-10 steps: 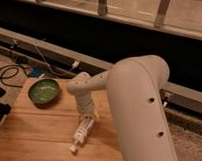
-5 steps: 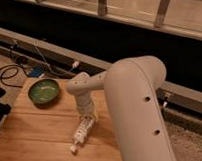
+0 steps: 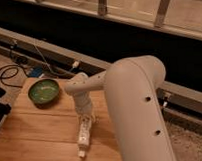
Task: Place the bottle in the ceramic bowl
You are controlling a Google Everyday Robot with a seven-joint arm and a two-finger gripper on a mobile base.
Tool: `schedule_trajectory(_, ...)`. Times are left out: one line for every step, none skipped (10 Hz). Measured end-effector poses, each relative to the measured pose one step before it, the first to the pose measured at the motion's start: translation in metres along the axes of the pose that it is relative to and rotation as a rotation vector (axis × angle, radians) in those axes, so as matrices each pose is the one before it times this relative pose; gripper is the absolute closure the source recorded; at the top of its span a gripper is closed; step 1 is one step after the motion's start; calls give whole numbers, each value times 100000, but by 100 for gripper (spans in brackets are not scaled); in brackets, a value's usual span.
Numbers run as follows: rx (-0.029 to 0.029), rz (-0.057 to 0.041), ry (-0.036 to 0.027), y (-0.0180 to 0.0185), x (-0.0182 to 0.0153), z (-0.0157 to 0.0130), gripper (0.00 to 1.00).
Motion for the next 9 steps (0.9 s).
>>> schedule_trajectory(-583, -893, -1314, 126, 97, -211, 100)
schedule_trajectory(-808, -781, -1473, 118, 106, -391, 100)
schedule_trajectory(-544, -822, -1648, 72, 98, -472, 100)
schedule_trajectory(-139, -856, -4164, 122, 296, -1269, 100)
schedule_trajectory(-187, -1794, -5448, 395, 397, -1512, 100)
schedule_trajectory(-532, -1597, -5057, 304, 404, -1609, 100)
schedule_trajectory(-1010, -2627, -7619, 235, 545, -2844, 100)
schedule_trajectory(-1412, -1881, -5049, 99, 169, -2062, 100)
schedule_trajectory(-3963, -3434, -6484, 301, 184, -2799, 100)
